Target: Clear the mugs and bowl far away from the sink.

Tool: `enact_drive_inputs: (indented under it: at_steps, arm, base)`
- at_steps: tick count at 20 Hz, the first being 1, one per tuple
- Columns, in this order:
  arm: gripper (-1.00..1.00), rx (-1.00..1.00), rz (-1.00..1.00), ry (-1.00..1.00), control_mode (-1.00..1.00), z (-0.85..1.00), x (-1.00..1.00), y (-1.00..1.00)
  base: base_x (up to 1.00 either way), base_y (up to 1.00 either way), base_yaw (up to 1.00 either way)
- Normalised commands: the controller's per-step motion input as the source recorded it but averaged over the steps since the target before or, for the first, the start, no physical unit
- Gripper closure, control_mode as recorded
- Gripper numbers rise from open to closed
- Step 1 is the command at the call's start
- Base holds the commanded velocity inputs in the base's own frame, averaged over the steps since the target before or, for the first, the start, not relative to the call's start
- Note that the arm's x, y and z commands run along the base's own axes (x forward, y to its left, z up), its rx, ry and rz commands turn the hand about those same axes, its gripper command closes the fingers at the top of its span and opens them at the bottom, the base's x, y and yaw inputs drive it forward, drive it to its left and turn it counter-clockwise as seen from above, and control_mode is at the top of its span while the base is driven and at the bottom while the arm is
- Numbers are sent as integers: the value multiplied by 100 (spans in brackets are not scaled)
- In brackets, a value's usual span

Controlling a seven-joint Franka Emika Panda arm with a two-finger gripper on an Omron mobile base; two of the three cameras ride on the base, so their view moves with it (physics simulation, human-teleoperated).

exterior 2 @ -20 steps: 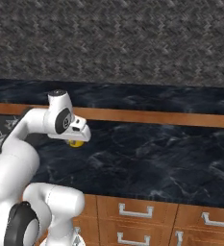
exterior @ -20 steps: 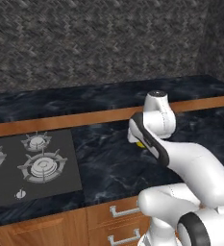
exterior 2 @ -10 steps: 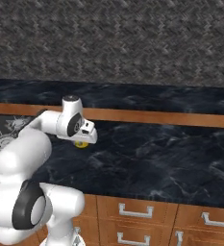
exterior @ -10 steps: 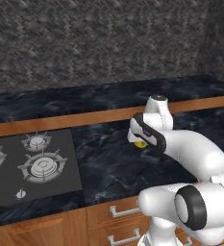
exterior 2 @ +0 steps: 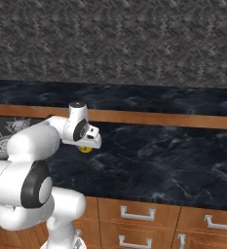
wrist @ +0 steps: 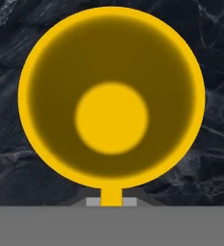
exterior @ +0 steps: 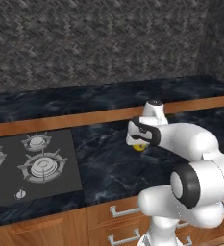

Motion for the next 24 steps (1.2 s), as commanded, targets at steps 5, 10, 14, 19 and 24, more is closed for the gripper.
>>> enact_drive_inputs:
  at_steps: [5, 10, 14, 19, 24]
  arm:
    - [100, 0, 0, 4, -100, -32, 28, 0]
    - [100, 0, 0, 2, -100, -23, 22, 0]
    - [100, 0, 0, 2, -100, -27, 25, 0]
    - [100, 0, 0, 5, -100, -37, 28, 0]
    - [100, 0, 0, 7, -100, -45, 28, 0]
  base:
    - [0, 0, 0]
    - [0, 0, 0]
    - [0, 0, 0]
    - [0, 0, 0]
    - [0, 0, 0]
